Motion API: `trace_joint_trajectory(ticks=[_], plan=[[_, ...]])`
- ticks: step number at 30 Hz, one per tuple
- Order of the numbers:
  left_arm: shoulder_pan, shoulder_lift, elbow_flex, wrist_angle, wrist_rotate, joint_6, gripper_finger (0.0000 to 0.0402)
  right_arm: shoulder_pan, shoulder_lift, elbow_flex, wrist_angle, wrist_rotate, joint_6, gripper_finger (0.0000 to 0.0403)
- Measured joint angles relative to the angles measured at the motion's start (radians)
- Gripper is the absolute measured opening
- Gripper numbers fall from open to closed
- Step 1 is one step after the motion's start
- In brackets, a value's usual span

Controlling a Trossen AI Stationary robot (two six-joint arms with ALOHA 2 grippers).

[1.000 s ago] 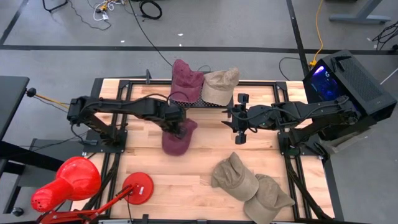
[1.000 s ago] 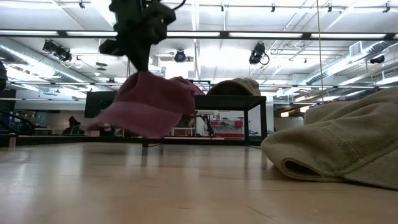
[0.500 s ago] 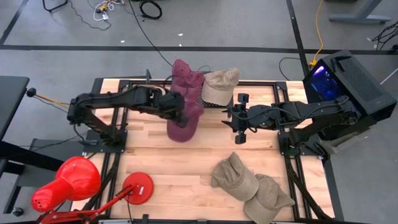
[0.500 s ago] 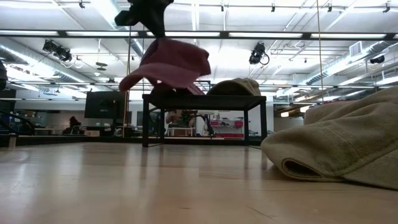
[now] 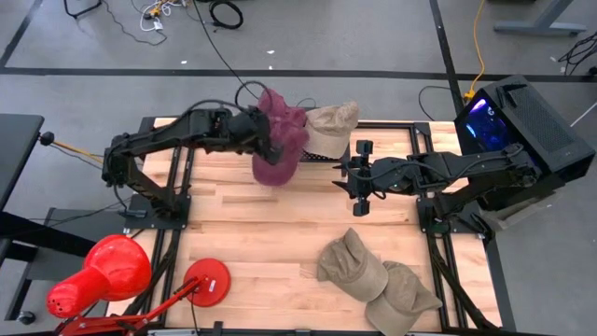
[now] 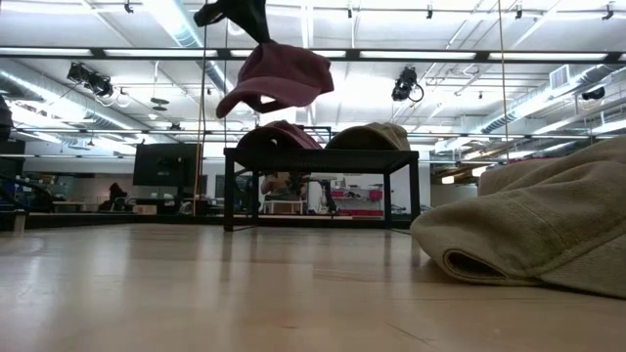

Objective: Pick & Place hat
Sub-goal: Stack the red cap on top of the red cap on the shelf

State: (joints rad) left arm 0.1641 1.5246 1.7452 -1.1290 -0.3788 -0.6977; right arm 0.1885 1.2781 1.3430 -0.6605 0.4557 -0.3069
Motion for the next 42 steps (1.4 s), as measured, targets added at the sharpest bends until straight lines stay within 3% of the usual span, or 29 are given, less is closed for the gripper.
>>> trace_joint_trajectory(ticks=[26,42], plan=[[0.231,0.000,0.005,0.180,0.028,0.187,0.0004,0.000,0.000,0.000,0.000,0.000,0.002,0.0171],[0.256,0.001,-0.007,0.198,0.016,0.212,0.0004,0.000,0.000,0.000,0.000,0.000,-0.016,0.0171]])
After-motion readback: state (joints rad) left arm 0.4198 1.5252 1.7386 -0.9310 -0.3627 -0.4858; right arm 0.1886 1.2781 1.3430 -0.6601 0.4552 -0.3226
